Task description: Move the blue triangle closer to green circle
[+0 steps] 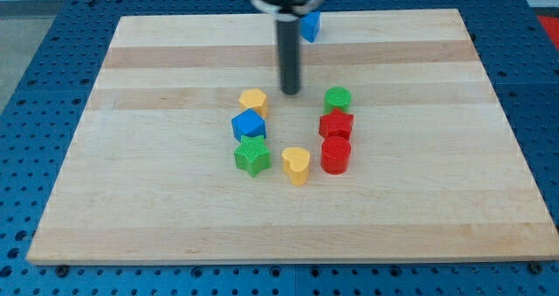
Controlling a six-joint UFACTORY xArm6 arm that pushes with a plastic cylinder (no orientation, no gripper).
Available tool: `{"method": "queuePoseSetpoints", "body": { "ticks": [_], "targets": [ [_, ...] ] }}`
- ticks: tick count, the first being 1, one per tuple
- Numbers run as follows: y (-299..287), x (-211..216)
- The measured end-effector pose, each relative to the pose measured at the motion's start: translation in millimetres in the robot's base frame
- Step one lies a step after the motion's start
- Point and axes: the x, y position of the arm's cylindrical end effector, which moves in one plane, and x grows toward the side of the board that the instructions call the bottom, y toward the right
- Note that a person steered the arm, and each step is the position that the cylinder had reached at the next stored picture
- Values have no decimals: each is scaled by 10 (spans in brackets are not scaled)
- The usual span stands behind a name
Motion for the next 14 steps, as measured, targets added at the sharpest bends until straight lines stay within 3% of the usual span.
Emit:
{"method": "queuePoseSetpoints", "body": {
  "ticks": [1, 3, 5, 6, 9, 14],
  "targets": [
    [21, -153],
    [1131, -1031],
    [1109, -1449],
    [828, -1685],
    [675, -1534],
    [-285, -1511]
  ]
}}
